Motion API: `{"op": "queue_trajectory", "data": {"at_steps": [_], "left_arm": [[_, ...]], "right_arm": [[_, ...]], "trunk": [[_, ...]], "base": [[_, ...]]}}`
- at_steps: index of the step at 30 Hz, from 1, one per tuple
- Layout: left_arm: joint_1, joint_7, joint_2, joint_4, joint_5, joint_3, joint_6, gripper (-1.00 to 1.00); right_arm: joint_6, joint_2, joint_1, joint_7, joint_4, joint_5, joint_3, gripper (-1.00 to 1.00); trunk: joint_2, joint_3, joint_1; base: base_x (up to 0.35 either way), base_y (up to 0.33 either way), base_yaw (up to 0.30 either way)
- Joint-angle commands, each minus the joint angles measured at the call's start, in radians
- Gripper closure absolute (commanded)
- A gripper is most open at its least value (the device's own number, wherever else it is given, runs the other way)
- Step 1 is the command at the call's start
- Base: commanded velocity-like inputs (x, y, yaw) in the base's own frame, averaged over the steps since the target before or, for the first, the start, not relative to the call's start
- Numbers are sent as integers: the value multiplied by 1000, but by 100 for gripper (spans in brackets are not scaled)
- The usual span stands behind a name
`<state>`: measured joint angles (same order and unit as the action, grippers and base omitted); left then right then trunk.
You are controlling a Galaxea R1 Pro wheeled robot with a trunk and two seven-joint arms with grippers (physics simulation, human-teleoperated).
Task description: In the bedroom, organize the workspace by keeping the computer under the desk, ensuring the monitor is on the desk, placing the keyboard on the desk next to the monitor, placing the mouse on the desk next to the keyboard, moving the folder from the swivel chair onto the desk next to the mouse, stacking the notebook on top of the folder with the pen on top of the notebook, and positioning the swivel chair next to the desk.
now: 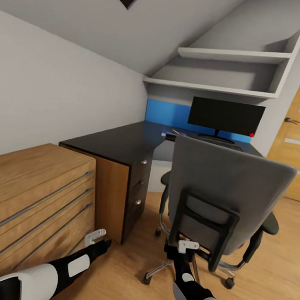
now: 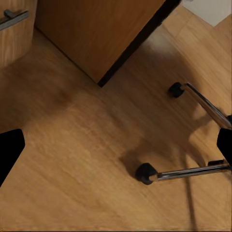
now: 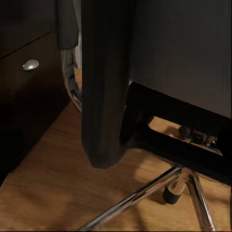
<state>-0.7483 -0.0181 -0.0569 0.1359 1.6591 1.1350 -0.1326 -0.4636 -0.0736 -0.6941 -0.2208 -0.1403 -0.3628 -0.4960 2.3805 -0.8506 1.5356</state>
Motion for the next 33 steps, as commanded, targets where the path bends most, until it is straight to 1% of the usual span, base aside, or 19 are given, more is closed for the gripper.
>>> {"op": "queue_trajectory", "data": {"at_steps": [1, 14, 22, 23, 24, 28, 31, 33], "left_arm": [[-1, -2, 0, 1, 8, 9, -4, -100], [-1, 0, 0, 1, 8, 9, -4, -100], [-1, 0, 0, 1, 5, 9, -4, -100], [-1, -1, 1, 1, -37, 9, -5, -100], [-1, -1, 1, 1, -47, 9, -5, -100], [-1, -1, 1, 1, -80, 9, -6, -100], [-1, -1, 0, 1, -96, 9, -6, -100], [-1, -1, 0, 1, -100, 9, -6, -100]], "right_arm": [[-3, 0, -1, -5, 1, -7, -9, -100], [-3, 0, -1, -5, 1, -7, -8, -100], [-3, 0, -1, -5, 1, -7, -7, -100], [-3, 0, -1, -5, 1, -7, -7, -100], [-3, 0, -1, -5, 1, -7, -7, -100], [-3, 0, -1, -5, 1, -7, -7, -100], [-3, 0, -1, -5, 2, -7, -7, -100], [-3, 0, -1, -5, 2, -7, -7, -100]], "trunk": [[0, -1, -1], [0, -1, -1], [0, 1, -1], [0, 2, -1], [0, 2, -1], [0, 5, -1], [0, 8, -1], [0, 9, -1]], "base": [[-315, -4, 0], [-328, -8, 0], [-103, -15, -87], [-11, -2, -215], [-9, -1, -219], [-5, -1, -225], [-2, 0, -230], [-1, 0, -233]]}}
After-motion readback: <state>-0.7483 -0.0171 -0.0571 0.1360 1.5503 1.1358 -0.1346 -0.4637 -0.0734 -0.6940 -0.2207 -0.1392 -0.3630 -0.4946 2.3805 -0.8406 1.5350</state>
